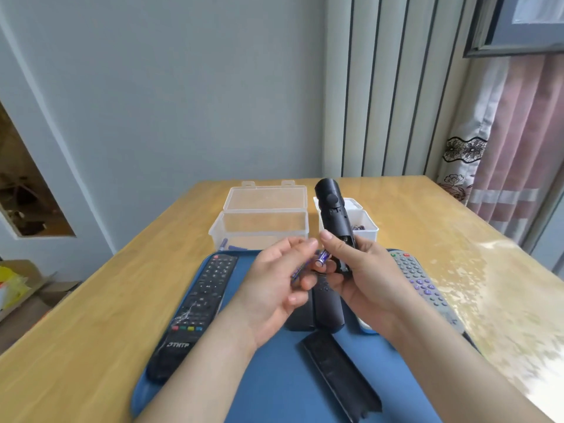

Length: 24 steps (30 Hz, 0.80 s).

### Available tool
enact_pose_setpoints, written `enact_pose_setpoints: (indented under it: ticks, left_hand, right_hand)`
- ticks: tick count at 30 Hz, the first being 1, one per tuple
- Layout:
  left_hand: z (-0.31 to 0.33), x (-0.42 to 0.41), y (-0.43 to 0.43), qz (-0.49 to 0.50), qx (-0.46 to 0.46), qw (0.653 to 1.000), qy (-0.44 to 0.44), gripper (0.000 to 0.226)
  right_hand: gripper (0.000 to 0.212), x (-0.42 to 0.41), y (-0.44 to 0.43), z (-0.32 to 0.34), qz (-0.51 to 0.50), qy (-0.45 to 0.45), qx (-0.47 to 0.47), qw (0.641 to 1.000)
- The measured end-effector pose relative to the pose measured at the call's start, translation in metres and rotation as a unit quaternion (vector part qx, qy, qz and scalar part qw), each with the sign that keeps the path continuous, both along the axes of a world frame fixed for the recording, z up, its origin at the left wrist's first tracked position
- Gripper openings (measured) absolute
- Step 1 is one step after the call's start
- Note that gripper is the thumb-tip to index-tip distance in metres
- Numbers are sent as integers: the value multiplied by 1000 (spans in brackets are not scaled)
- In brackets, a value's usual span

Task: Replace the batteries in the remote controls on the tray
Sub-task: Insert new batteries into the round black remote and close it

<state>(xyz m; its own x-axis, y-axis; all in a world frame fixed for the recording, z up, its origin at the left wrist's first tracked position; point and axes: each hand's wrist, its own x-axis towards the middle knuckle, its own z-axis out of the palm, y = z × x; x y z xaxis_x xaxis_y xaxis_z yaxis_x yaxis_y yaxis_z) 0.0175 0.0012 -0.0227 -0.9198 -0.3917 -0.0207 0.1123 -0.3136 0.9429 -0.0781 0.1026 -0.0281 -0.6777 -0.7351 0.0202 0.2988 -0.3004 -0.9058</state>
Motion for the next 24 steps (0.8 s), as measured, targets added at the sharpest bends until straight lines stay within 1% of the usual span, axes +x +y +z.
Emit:
enact_pose_setpoints:
  ticks: [2, 3, 7, 9, 11, 13, 18, 21, 24]
  left_hand:
    - [-1, 0, 5, 17, -115, 993, -10, 16]
    - [-1, 0, 6, 27, -153, 988, -9, 19]
    - [-3, 0, 3, 20, -256, 967, -10, 35]
    - [1, 2, 4, 10, -252, 968, -10, 36]
    - [3, 2, 5, 6, -206, 979, -8, 30]
    - [4, 3, 8, 18, -173, 985, 1, 24]
    - [2, -1, 6, 111, -206, 970, 62, 8]
    - [3, -2, 7, 152, -237, 953, 113, 11]
    - [-2, -4, 8, 164, -270, 941, 120, 17]
  right_hand:
    - [23, 1, 3, -4, -16, 0, 10, 1000]
    - [23, 2, 3, -4, -21, 3, 12, 1000]
    - [23, 4, 5, -1, -31, 13, 21, 999]
    - [33, 3, 5, 0, -34, -17, 24, 999]
    - [46, 0, 6, 1, -33, -48, 23, 998]
    - [52, -1, 6, 1, -28, -66, 23, 997]
    - [55, -3, 5, -2, -9, -126, 21, 992]
    - [59, 0, 0, -7, 4, -134, 24, 991]
    - [53, 6, -6, -10, 6, -130, 27, 991]
